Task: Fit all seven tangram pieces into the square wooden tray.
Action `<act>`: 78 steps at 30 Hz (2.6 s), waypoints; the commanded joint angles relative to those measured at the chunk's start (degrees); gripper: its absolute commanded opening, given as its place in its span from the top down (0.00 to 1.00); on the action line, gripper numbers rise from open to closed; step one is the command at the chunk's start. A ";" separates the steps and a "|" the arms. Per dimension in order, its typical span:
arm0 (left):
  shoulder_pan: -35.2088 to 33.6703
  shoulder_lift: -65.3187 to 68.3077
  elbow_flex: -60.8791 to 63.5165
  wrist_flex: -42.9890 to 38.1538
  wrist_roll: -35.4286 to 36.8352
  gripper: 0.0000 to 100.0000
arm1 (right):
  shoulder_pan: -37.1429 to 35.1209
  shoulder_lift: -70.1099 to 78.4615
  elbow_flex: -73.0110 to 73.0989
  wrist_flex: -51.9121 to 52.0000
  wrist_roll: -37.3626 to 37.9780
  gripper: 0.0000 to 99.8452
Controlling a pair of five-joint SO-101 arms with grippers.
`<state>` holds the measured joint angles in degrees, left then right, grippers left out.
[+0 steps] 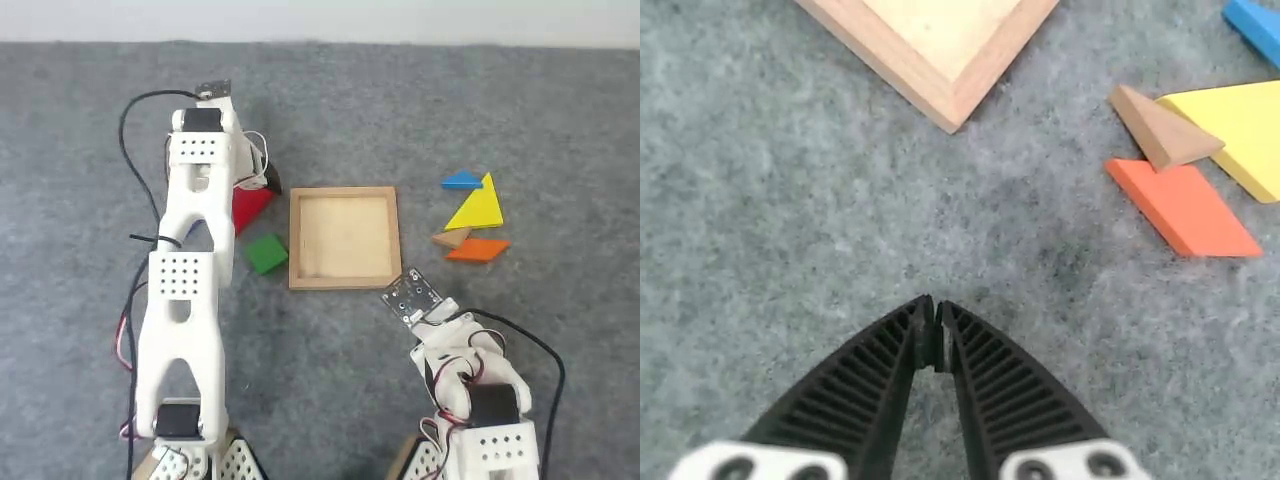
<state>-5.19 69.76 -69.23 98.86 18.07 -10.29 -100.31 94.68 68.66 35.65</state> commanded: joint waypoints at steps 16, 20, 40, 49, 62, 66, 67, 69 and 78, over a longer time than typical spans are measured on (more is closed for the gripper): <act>-0.09 -2.46 -0.66 1.85 -8.18 0.73 | -0.48 0.57 -0.35 -1.10 0.44 0.99; -0.35 -4.57 3.12 1.76 -8.53 0.66 | -0.48 0.57 -0.35 -1.10 0.44 0.99; 0.44 -3.43 3.03 0.00 -5.80 0.74 | -0.48 0.57 -0.35 -1.10 0.44 0.99; 0.62 -3.43 2.95 0.62 -7.82 0.74 | -0.48 0.57 -0.35 -1.10 0.44 0.99; 3.87 -3.43 1.89 1.76 -10.55 0.80 | -0.48 0.57 -0.35 -1.10 0.44 0.99; 4.04 -3.43 1.89 1.76 -10.64 0.81 | -0.48 0.57 -0.44 -1.10 0.44 0.99; 4.04 -3.43 1.89 1.76 -10.55 0.81 | -0.48 0.57 -0.44 -1.10 0.44 0.99; 4.04 -3.43 1.89 1.76 -10.55 0.82 | -0.48 0.57 -0.44 -1.10 0.44 0.99; 4.13 -3.43 1.89 1.85 -10.55 0.83 | -0.48 0.57 -0.44 -1.10 0.44 0.99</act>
<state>-2.55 67.38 -67.38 98.77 8.13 -10.37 -100.31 94.77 68.66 35.65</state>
